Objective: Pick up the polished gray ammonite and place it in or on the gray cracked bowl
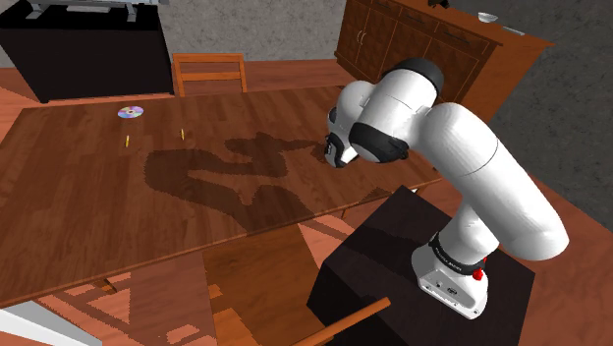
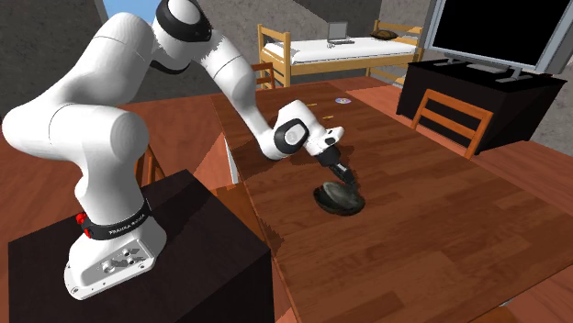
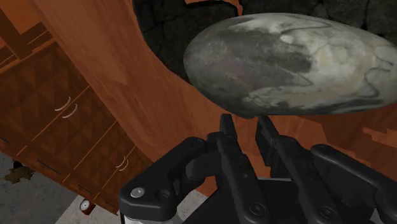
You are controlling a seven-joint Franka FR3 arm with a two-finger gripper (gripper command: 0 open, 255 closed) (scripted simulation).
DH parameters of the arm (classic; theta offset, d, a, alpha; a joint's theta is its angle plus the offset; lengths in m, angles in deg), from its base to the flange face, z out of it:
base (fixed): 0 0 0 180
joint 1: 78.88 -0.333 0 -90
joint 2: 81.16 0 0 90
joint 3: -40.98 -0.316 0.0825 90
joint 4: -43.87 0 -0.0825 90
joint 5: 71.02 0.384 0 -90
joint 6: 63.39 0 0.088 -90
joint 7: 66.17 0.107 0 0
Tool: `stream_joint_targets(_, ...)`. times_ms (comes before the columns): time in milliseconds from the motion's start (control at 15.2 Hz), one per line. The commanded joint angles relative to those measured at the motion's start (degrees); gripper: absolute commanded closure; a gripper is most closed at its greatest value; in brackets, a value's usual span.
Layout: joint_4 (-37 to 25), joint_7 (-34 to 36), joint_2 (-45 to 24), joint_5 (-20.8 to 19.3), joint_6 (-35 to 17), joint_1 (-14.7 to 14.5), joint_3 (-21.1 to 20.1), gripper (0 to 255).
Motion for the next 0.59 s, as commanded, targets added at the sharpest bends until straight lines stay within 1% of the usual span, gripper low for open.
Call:
stream_joint_targets(0,-0.17,0.09,-0.42,-0.2,2.25,-0.2,-1.17,255)
stream_joint_targets(66,0.26,-0.12,-0.25,-0.29,1.66,0.17,-1.31,255)
stream_joint_targets(132,1.16,-0.1,-0.09,-0.21,0.99,-0.06,-1.38,255)
stream_joint_targets(198,0.31,0.08,-0.19,-0.12,2.19,-0.64,-1.01,255)
stream_joint_targets(528,1.91,-1.17,2.92,-0.85,3.87,-2.63,1.56,255)
